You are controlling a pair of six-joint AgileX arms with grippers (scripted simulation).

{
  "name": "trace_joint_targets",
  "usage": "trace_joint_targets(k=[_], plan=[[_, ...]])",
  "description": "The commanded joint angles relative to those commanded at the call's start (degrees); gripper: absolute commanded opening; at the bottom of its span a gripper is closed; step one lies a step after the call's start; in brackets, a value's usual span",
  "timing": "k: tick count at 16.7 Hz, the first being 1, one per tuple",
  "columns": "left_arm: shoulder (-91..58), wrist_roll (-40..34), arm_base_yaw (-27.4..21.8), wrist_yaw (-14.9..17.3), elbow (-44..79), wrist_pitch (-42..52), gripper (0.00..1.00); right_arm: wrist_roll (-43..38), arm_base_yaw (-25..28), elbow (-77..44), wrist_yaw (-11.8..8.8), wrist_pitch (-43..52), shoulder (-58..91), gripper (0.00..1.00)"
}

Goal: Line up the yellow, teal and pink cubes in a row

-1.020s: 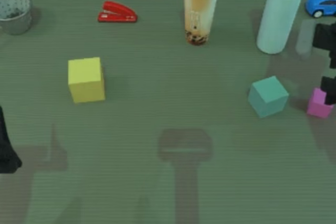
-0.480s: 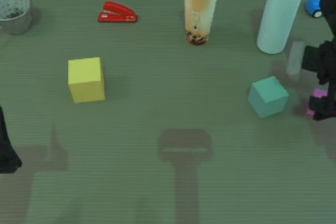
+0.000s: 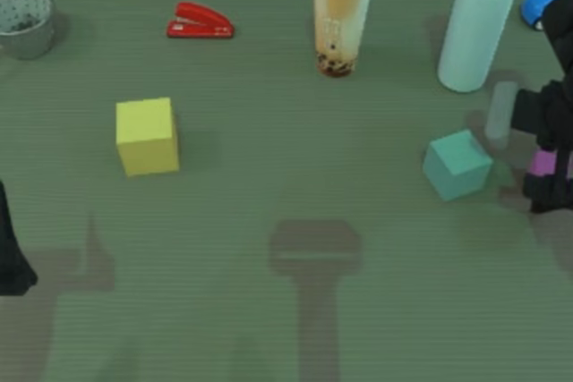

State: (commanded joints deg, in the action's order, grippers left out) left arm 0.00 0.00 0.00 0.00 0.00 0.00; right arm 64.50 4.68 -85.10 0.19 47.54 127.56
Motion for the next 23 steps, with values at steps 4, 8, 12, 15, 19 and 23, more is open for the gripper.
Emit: trace_joint_targets(k=[4,8,12,15,19,23], plan=[[0.00,0.00,0.00,0.00,0.00,0.00,1.00,0.00,0.00,0.00,0.00,0.00,0.00,0.62],[0.00,0.00,0.00,0.00,0.00,0.00,1.00,0.00,0.00,0.00,0.00,0.00,0.00,0.32],[0.00,0.00,0.00,0.00,0.00,0.00,1.00,0.00,0.00,0.00,0.00,0.00,0.00,0.02],[0.00,0.00,0.00,0.00,0.00,0.00,1.00,0.00,0.00,0.00,0.00,0.00,0.00,0.00],[0.00,0.00,0.00,0.00,0.00,0.00,1.00,0.00,0.00,0.00,0.00,0.00,0.00,0.00],[0.00,0.00,0.00,0.00,0.00,0.00,1.00,-1.27,-0.02,-0.88,-0.37,3.37,-2.78,0.00]])
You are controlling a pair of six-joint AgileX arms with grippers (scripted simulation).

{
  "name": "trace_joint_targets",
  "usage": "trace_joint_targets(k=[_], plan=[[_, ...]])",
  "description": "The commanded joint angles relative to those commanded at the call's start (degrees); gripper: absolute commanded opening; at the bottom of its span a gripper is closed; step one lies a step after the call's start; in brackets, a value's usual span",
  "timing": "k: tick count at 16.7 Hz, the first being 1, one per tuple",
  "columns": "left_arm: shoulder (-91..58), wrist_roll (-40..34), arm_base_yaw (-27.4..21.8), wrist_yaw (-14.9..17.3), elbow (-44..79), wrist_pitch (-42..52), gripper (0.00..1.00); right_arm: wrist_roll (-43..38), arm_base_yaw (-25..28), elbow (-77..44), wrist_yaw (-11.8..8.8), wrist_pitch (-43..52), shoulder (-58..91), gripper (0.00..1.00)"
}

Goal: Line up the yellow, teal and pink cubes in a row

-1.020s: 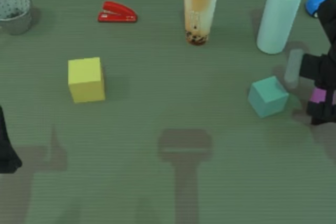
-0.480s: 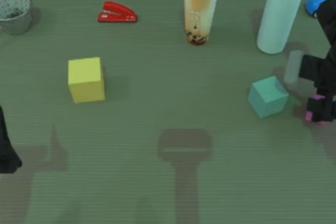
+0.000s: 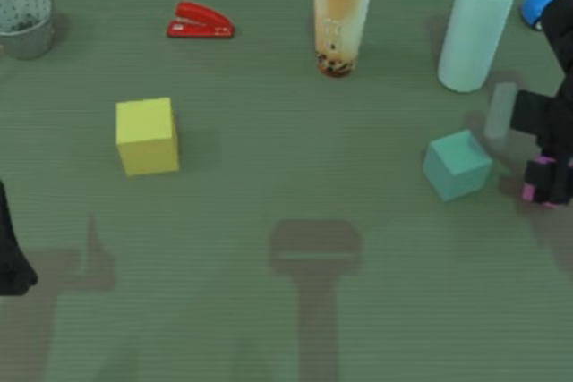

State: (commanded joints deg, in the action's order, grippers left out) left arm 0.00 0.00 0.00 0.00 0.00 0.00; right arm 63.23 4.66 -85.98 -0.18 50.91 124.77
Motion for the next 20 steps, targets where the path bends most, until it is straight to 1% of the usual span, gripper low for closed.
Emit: trace_joint_targets(k=[6,11,13,16,20], plan=[[0.00,0.00,0.00,0.00,0.00,0.00,1.00,0.23,0.52,-7.03,-0.04,11.77,-4.21,0.00],[0.00,0.00,0.00,0.00,0.00,0.00,1.00,0.05,0.33,-7.65,-0.04,12.64,-4.67,0.00],[0.00,0.00,0.00,0.00,0.00,0.00,1.00,-0.21,1.20,-7.52,-0.04,12.72,-4.83,0.00],[0.00,0.00,0.00,0.00,0.00,0.00,1.00,-2.06,6.37,-6.64,0.00,13.00,-6.04,0.00],[0.00,0.00,0.00,0.00,0.00,0.00,1.00,-5.59,17.48,-4.50,0.02,13.66,-8.56,0.00]])
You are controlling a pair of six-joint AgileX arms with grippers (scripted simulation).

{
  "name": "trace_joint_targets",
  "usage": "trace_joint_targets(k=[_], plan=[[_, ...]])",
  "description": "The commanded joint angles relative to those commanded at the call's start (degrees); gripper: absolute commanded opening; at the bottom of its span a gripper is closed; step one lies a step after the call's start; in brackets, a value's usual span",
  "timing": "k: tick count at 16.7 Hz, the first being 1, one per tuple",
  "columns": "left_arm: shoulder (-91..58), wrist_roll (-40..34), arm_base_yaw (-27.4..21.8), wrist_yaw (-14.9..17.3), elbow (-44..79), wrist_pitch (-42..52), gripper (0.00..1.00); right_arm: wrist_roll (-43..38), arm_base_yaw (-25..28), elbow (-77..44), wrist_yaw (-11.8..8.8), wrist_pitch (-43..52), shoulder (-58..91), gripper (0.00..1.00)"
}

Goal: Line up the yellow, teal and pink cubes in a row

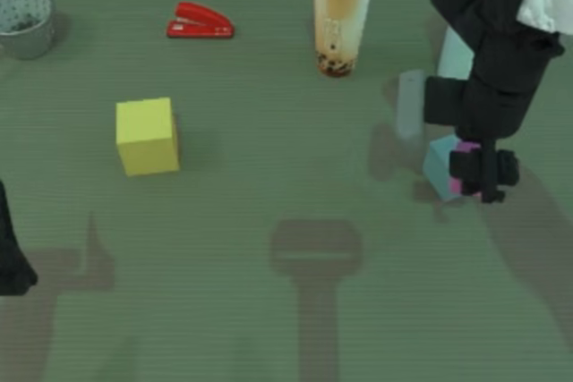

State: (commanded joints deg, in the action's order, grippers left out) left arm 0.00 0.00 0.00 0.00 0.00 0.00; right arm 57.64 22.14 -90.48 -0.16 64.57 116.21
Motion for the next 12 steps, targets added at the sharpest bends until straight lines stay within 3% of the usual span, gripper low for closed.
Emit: trace_joint_targets(k=[5,12], plan=[[0.00,0.00,0.00,0.00,0.00,0.00,1.00,-3.77,12.88,2.24,0.06,0.64,-2.90,0.00],[0.00,0.00,0.00,0.00,0.00,0.00,1.00,-4.45,14.16,2.53,0.05,0.50,-3.10,0.00]])
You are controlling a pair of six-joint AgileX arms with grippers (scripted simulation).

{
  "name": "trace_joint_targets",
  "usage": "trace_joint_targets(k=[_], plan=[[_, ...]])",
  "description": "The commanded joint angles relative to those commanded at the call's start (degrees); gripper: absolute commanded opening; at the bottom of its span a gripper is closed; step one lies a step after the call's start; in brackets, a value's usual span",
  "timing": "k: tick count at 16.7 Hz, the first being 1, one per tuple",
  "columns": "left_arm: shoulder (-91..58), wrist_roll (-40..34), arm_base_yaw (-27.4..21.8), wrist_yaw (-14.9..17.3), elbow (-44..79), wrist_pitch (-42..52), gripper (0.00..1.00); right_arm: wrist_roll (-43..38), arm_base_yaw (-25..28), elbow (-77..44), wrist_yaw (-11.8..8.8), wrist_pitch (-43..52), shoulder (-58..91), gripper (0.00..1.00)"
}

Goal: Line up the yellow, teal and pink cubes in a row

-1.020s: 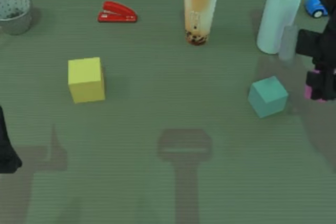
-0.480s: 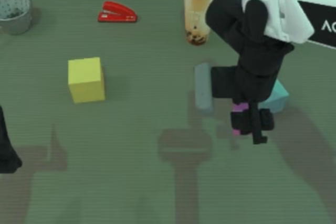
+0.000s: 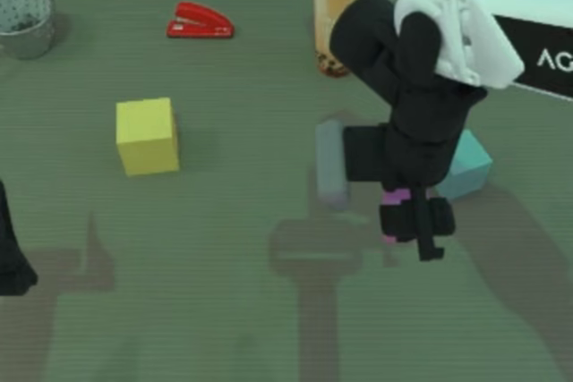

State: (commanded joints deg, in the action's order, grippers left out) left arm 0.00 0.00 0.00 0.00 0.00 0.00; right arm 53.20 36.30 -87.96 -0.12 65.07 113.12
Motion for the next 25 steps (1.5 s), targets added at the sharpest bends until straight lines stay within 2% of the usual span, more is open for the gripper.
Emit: trace_joint_targets(k=[7,12,25], plan=[[0.00,0.00,0.00,0.00,0.00,0.00,1.00,-0.04,0.22,9.11,0.04,-13.12,3.61,0.00],[0.00,0.00,0.00,0.00,0.00,0.00,1.00,-0.04,0.24,10.26,0.07,-14.50,4.13,0.00],[0.00,0.00,0.00,0.00,0.00,0.00,1.00,-0.04,0.24,10.26,0.07,-14.50,4.13,0.98]])
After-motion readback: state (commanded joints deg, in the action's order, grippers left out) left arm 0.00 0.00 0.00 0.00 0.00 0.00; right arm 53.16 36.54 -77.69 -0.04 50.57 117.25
